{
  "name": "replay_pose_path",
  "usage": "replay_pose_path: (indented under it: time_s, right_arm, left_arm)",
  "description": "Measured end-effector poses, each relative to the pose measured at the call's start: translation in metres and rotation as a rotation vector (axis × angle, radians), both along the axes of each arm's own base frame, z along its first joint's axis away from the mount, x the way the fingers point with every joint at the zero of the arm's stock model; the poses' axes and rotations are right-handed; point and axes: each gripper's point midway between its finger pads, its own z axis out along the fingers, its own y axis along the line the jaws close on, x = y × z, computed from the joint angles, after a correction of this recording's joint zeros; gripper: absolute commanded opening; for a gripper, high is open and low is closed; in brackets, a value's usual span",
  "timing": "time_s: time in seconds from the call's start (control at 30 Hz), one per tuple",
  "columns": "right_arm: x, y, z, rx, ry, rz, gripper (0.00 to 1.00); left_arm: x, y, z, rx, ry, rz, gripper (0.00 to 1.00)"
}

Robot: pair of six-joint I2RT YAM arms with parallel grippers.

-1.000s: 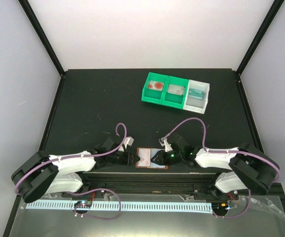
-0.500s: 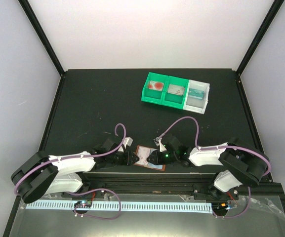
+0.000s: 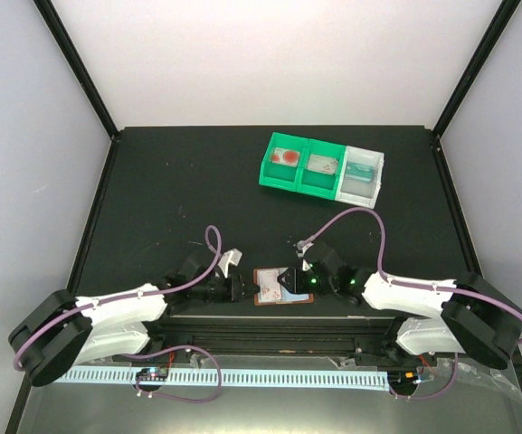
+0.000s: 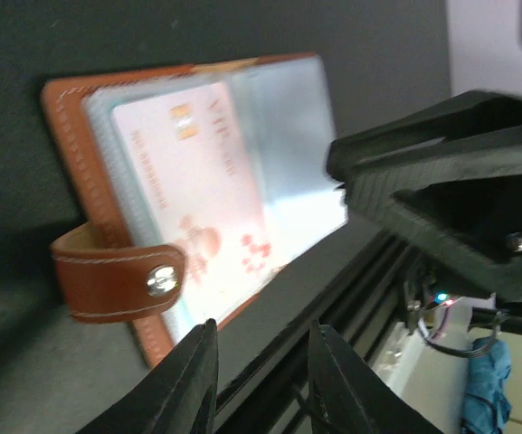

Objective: Take the credit cards out of the card holder

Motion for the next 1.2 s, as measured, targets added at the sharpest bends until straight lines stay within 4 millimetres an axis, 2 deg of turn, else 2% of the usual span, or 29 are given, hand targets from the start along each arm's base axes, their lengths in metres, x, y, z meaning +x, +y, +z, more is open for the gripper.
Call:
replay_pose_path:
  time_s: [0.1,0.2,0.3,0.5,0.77,0.9,1.13,1.2]
  right_arm:
    - [-0.002,0.003,0.001,0.028,0.007,0.009,0.27]
    - [-0.004,0.006,-0.004,0.031,0.027,0.017,0.25]
    - [-0.005,0.007,-0.013,0.025,0.043,0.02,0.25]
    - [-0.009,0.006,-0.032,0.006,0.076,0.025,0.25]
    - [-0.006,0.011,-0.034,0.022,0.068,0.029,0.21]
    - [-0.006,0.011,-0.035,0.022,0.067,0.029,0.19]
    - [-0.005,0.012,-0.037,0.027,0.063,0.029,0.02]
    - [-0.004,0.012,-0.037,0.028,0.064,0.026,0.01]
  left_arm:
    - [0.005,-0.003,0.015,-0.026,-0.032,0.009,0.3]
    - [0.015,-0.009,0.031,-0.037,-0.068,0.017,0.3]
    - [0.022,-0.013,0.038,-0.042,-0.093,0.024,0.29]
    - [0.028,-0.01,0.011,0.038,-0.051,0.04,0.27]
    - [0.029,-0.009,-0.029,0.128,0.04,0.034,0.17]
    - [0.03,-0.01,-0.032,0.131,0.042,0.034,0.13]
    - [0.032,-0.007,-0.035,0.155,0.025,0.036,0.09]
    - [0.032,-0.007,-0.035,0.16,0.019,0.033,0.08]
